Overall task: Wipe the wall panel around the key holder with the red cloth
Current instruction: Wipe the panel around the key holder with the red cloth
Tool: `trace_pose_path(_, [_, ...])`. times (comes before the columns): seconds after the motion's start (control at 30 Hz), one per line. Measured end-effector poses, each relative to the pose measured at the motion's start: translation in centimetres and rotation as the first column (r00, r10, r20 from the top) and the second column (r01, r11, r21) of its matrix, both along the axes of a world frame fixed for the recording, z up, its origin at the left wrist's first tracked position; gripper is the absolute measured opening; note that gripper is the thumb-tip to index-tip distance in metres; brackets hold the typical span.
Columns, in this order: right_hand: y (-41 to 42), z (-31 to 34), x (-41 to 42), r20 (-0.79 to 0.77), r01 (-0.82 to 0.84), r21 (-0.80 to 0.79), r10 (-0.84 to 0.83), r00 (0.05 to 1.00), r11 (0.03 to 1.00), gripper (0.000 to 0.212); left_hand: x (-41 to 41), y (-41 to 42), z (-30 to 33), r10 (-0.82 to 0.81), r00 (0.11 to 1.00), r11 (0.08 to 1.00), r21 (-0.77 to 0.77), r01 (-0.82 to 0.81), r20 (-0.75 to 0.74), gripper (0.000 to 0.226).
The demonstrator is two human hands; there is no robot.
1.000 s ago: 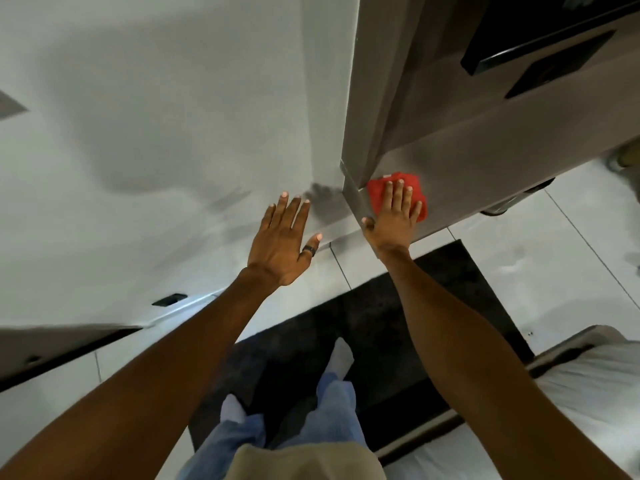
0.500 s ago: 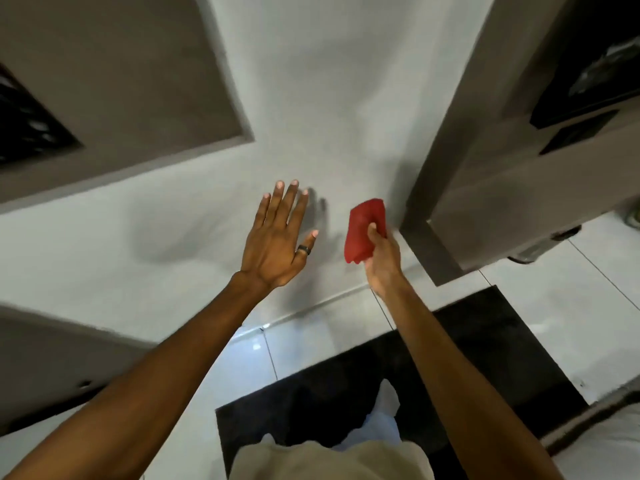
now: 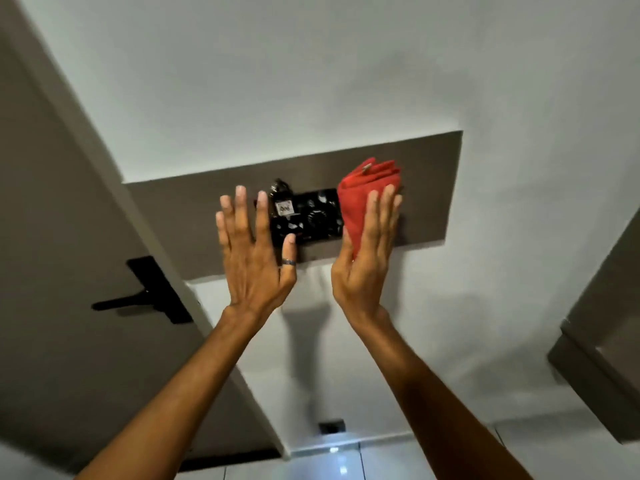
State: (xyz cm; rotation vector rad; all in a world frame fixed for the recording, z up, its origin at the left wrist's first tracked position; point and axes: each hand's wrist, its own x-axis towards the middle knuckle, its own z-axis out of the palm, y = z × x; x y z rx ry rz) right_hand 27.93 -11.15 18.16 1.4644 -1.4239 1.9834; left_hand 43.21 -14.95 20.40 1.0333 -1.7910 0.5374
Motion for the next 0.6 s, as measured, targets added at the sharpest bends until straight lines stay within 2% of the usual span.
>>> trace_pose_path(0.1, [-2.5, -0.8, 2.0, -0.286, 0.126, 0.195, -0.067, 0.956, 0.973, 0.062, 2.8, -1.6, 0.6, 0.038, 0.999, 0.999, 0.000, -0.038, 0.003, 0.073])
trace_pose_path(0.17, [-3.3, -1.2, 1.7, -0.395, 0.204, 0.207, -0.109, 0.912, 0.957, 0.067, 3.8, -2.7, 0.8, 0.045, 0.998, 0.999, -0.023, -0.045, 0.032, 0.071])
trace_pose_path(0.3, [-5.2, -0.2, -0.5, -0.525, 0.291, 0.020, -0.237, 0.817, 0.957, 0.060, 4.7, -5.1, 1.1, 0.040, 0.998, 0.997, -0.063, -0.036, 0.053, 0.067])
trace_pose_path(0.43, [-7.9, 0.9, -3.6, -0.691, 0.259, -0.201, -0.324, 0.646, 0.945, 0.054, 4.8, -7.7, 1.2, 0.057, 0.996, 0.992, -0.119, -0.049, 0.062, 0.061])
trace_pose_path(0.47, [-8.5, 0.8, -4.1, -0.687, 0.259, -0.241, -0.353, 0.635, 0.935, 0.053, 4.9, -8.3, 1.1, 0.075, 0.995, 0.987, -0.150, -0.065, 0.067, 0.061])
trace_pose_path(0.5, [-8.8, 0.4, -3.9, -0.635, 0.279, -0.246, -0.371, 0.677, 0.928, 0.052, 4.9, -8.9, 0.9, 0.091, 0.993, 0.980, -0.183, -0.077, 0.068, 0.062])
trace_pose_path(0.57, [-8.5, -1.0, -1.3, -0.415, 0.342, -0.167, -0.381, 0.826, 0.924, 0.049, 4.9, -9.6, 0.4, 0.117, 0.991, 0.965, -0.244, -0.098, 0.067, 0.063])
trace_pose_path(0.6, [-8.3, -1.6, 0.4, -0.328, 0.355, -0.137, -0.381, 0.865, 0.925, 0.049, 4.8, -9.8, 0.2, 0.131, 0.990, 0.957, -0.267, -0.112, 0.057, 0.063])
